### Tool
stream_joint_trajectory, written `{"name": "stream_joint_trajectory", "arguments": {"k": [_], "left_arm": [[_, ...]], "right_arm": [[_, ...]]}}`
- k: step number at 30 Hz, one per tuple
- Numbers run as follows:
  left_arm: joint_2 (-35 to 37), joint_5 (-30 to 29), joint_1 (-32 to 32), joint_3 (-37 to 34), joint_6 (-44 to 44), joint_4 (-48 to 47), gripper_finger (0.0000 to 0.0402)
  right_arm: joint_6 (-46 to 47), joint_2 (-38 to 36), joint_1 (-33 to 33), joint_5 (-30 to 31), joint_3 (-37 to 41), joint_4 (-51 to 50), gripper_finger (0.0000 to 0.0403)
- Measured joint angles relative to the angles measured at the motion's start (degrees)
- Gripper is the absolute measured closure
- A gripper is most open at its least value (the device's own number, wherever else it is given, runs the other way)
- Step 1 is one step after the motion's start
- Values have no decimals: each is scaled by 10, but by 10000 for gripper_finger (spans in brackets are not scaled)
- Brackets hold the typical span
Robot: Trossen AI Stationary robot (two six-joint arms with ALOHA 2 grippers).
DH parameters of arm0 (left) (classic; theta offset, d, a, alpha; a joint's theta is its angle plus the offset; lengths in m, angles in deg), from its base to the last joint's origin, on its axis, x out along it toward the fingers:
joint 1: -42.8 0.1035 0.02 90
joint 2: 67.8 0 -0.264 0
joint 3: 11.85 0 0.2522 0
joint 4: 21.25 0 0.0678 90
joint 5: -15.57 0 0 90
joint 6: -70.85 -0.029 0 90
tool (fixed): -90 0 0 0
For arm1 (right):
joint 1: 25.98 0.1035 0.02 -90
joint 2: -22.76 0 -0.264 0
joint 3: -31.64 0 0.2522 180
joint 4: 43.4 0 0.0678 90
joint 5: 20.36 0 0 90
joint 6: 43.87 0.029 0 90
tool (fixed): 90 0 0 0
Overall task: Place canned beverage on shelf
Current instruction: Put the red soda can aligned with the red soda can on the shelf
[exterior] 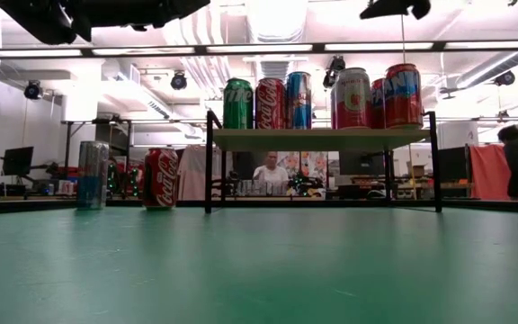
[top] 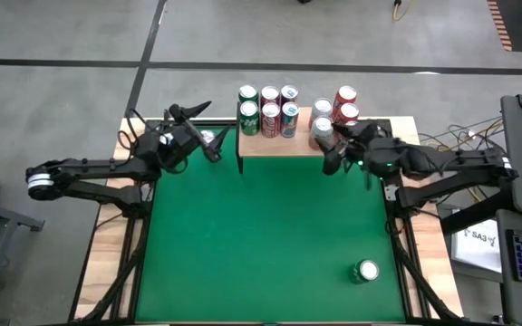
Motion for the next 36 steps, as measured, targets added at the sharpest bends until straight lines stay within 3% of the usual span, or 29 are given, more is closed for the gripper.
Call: {"name": "stream_joint_trajectory", "arguments": {"k": [8, 12, 15, 23, 28, 36], "left_arm": [[16, 0, -7, 0, -7, -6, 24], [18, 0, -7, 0, -18, -7, 24], [18, 0, -7, 0, -27, -7, 24], [25, 0, -6, 0, -27, -7, 24], [28, 0, -6, 0, -26, -14, 24], [28, 0, -6, 0, -25, -13, 24]], "right_arm": [[149, 125, 0, -12, -181, -338, 119], [267, 175, 0, -12, -261, -542, 176], [317, 196, 0, -27, -290, -631, 235], [344, 192, -3, -158, -283, -717, 383], [363, 149, -11, -165, -264, -718, 393], [383, 106, -47, -125, -219, -709, 394]]}}
